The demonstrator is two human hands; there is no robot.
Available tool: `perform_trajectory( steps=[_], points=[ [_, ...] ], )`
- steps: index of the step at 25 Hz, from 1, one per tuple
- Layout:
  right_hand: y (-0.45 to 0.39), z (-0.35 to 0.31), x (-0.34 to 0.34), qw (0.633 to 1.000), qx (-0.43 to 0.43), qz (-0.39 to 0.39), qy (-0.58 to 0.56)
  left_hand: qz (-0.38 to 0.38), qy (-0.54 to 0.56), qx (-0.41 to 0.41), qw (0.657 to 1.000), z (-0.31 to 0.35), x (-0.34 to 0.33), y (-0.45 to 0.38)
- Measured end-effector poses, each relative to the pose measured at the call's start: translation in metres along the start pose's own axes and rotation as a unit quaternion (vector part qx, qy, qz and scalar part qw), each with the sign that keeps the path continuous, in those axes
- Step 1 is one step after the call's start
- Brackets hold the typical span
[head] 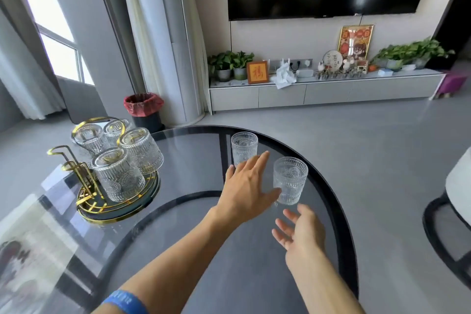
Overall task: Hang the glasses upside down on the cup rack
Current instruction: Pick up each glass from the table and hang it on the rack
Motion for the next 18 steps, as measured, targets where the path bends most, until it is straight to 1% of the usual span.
perform_trajectory(
  steps=[2, 4, 5, 7, 9, 12, 13, 15, 18],
  points=[
    [0.0, -0.004, 0.004, 1.0, -0.009, 0.019, -0.021, -0.012, -0.004, 0.006, 1.0, 0.016, -0.014, -0.024],
    [-0.001, -0.008, 0.003, 0.999, -0.017, 0.016, -0.025, -0.025, -0.046, -0.001, 0.999, 0.031, -0.03, -0.041],
    [0.0, -0.01, 0.002, 0.999, -0.026, 0.011, -0.026, -0.036, -0.055, 0.009, 0.998, 0.035, -0.037, -0.047],
    [0.001, -0.01, 0.002, 0.998, -0.051, 0.001, -0.024, -0.043, -0.035, 0.048, 0.997, 0.038, -0.045, -0.06],
    [0.001, -0.007, 0.002, 0.997, -0.074, -0.018, -0.022, -0.017, 0.006, 0.08, 0.997, 0.035, -0.046, -0.066],
    [0.004, -0.001, -0.006, 0.99, -0.112, -0.069, -0.051, 0.039, 0.145, 0.099, 0.984, 0.018, -0.036, -0.043],
    [0.005, 0.002, -0.011, 0.986, -0.121, -0.096, -0.067, 0.056, 0.187, 0.101, 0.976, 0.011, -0.03, -0.029],
    [0.012, 0.012, -0.025, 0.975, -0.125, -0.158, -0.091, 0.098, 0.238, 0.099, 0.961, -0.005, -0.012, 0.003],
    [0.025, 0.029, -0.048, 0.958, -0.127, -0.242, -0.087, 0.152, 0.294, 0.106, 0.938, -0.03, 0.028, 0.05]
  ],
)
Point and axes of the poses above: each hand's wrist, its own y-axis away from the middle knuckle, its own x-axis out of the back of the hand, z = x × y, the point moved 4 cm from there along -y, towards the middle knuckle, and after that the axes turned 4 degrees about -z, right-handed, at the moved point
